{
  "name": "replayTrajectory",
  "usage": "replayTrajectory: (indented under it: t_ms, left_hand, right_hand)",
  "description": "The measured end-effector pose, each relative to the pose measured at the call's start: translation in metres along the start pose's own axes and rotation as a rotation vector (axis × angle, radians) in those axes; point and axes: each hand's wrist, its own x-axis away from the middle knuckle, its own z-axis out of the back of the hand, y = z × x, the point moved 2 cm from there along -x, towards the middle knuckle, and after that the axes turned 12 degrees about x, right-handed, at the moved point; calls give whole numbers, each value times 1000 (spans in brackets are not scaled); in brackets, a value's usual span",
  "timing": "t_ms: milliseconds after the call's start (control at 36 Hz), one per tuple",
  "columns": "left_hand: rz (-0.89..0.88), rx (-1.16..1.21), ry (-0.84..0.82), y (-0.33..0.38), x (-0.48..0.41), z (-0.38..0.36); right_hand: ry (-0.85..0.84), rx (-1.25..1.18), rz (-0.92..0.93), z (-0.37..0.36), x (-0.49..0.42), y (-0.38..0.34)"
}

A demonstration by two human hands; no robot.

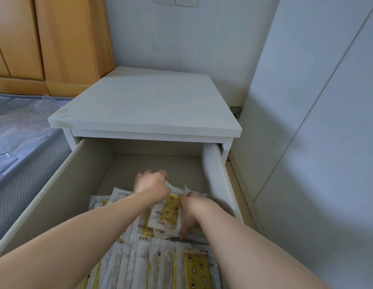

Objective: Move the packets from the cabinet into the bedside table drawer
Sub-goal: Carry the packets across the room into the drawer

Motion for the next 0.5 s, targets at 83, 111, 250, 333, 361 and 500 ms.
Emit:
replayTrajectory:
  t_ms: [83, 111, 250, 333, 361, 500]
  left_hand:
    - [187, 314, -93, 0, 5, 1]
    - [254, 410, -135, 0, 7, -1]
    - [396, 660, -372, 0, 20, -7]
    - [312, 483, -363, 1, 20, -5]
    - [282, 387, -325, 0, 19, -3]
    - [302, 198, -208, -10, 22, 2]
  right_hand:
    - [-8, -8, -9, 0, -1, 0]
    - [-7, -8, -11, 0, -1, 0]
    - [2, -11, -4, 0, 1, 1]
    - [-3, -13, 2, 1, 1, 1]
    - [-5, -14, 3, 2, 1, 1]
    - [-4, -30, 1, 2, 1, 0]
